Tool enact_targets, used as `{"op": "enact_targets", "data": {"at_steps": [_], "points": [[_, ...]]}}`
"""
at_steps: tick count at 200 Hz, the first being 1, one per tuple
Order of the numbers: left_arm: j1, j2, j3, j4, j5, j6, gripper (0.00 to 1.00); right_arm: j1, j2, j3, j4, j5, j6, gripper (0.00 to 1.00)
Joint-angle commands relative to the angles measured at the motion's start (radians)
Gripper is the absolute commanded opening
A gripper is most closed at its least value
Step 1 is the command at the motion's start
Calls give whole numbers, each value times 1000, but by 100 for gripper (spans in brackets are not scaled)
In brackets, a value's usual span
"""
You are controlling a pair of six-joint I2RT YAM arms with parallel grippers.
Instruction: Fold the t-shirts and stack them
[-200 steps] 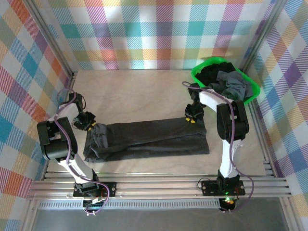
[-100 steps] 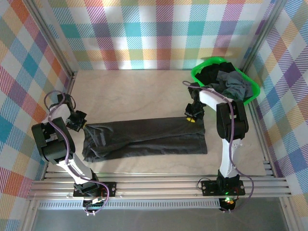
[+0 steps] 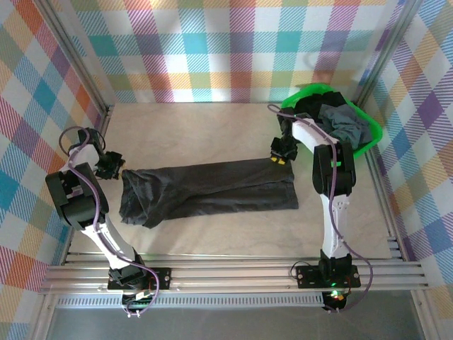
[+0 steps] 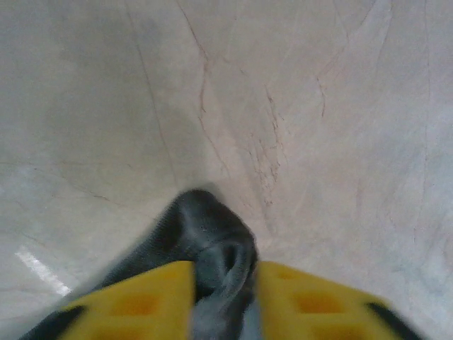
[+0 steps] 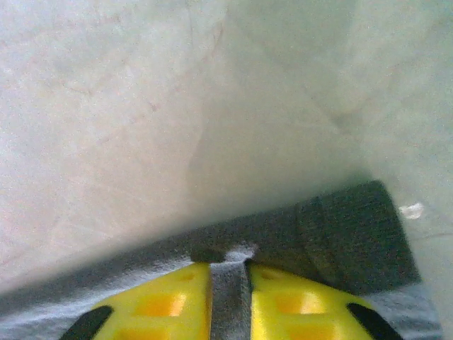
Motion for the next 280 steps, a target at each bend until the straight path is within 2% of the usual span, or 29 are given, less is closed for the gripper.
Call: {"op": "enact_targets", "data": {"at_steps": [1,22,33,46,58,71,82,93,117,171,193,227,255,280], "points": [[-8,-154,-17,-61,-110,29,49,-4,-50,23,-44,-7,-82,30],[-78,-318,-105,-136,-180,19,50,8,-173,-68,-14,12,-92,36],[-132,-395,-172,-154,-177,-12,49,18,-244,-135,10,9,-86,37],[-199,-449,-263,-117,-115,-50,44,39,-310,-203,34,-4,-88,38],[-242,-475,-360,17,8,-76,35,58,-350,-251,46,-33,-89,38],[-289,-461,-411,117,99,-73,34,69,-389,-312,86,-113,-90,41],[-320,-411,-398,105,143,-19,35,77,-419,-354,116,-172,-92,44],[-346,-369,-382,59,146,41,35,83,-442,-386,145,-228,-100,46],[-370,-352,-423,74,143,91,36,98,-480,-412,193,-340,-112,48],[-407,-257,-437,134,112,146,35,115,-513,-402,189,-372,-101,49],[-416,-258,-436,132,115,152,25,116,-520,-406,186,-373,-98,49],[-434,-335,-444,80,91,128,0,115,-536,-424,184,-353,-98,49],[-472,-441,-450,11,62,51,0,116,-538,-437,188,-352,-94,48],[-546,-507,-457,-70,45,-61,0,115,-533,-442,192,-347,-92,48]]}}
